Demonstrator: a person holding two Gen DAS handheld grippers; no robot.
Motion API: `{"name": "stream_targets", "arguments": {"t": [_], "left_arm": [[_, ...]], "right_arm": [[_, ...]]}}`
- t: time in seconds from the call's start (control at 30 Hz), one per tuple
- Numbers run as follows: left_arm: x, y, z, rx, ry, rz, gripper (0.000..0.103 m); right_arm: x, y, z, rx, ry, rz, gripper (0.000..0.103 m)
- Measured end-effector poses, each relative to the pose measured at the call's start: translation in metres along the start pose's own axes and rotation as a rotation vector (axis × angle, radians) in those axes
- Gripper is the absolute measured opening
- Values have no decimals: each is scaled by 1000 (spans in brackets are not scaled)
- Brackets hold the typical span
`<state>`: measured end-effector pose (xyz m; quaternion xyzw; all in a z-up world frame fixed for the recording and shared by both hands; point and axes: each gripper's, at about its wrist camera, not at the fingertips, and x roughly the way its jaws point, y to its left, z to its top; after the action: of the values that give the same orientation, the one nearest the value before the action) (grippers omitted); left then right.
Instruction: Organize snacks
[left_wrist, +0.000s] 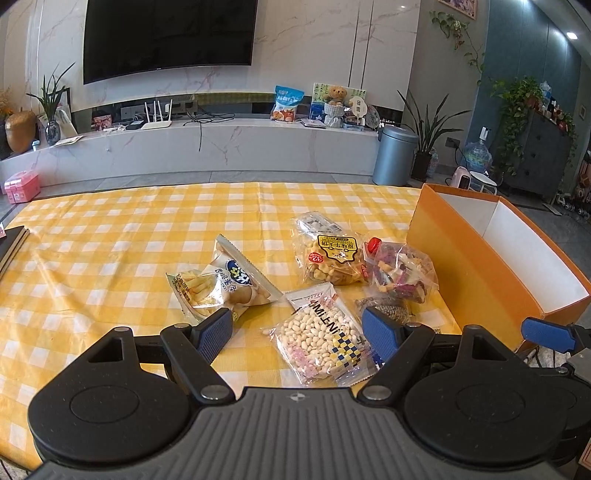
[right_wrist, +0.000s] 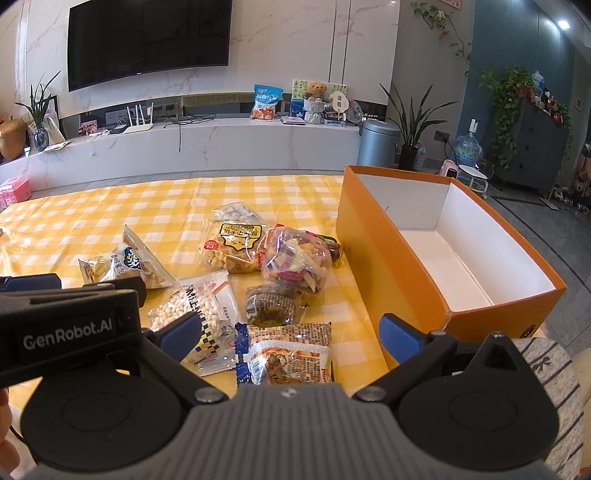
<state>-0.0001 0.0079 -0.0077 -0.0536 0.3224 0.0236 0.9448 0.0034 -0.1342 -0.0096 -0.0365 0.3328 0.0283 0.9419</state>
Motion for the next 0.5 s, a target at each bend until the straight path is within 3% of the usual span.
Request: {"name": "stream_targets", "arguments": {"t": [0.3,0.5], "left_arm": [[3,11,0,-32,6,47,93],[15,27,-1,-46,25,77,93]], "right_arm": [[15,1,-2,-23,-5,-20,100],[37,-10,-9,-40,-14,113,100]]}}
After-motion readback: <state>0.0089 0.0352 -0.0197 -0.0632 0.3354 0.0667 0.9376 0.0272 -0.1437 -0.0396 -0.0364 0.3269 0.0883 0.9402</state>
